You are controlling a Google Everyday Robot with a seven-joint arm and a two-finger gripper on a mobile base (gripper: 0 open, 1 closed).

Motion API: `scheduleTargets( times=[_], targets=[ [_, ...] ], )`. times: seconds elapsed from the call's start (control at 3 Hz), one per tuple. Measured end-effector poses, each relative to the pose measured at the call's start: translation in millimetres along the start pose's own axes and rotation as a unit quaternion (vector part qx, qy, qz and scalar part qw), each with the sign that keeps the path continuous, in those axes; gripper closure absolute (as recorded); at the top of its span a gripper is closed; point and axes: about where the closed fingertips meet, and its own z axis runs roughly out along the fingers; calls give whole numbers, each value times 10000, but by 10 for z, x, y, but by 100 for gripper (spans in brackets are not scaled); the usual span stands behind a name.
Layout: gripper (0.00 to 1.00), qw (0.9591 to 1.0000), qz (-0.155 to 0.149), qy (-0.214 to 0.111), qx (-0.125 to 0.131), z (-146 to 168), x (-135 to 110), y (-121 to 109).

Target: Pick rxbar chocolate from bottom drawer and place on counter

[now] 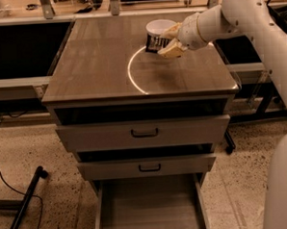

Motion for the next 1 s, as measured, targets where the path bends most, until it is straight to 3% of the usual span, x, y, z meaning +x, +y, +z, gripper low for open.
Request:
scheduleTargets(
  times=[0.33, 0.67, 1.0],
  targets=[
    [9, 9999, 92, 54, -103, 41, 66, 7],
    [0, 9997, 138, 48, -171, -33, 123, 16],
    [0, 9998, 142, 37, -132, -347, 205, 44]
  ],
)
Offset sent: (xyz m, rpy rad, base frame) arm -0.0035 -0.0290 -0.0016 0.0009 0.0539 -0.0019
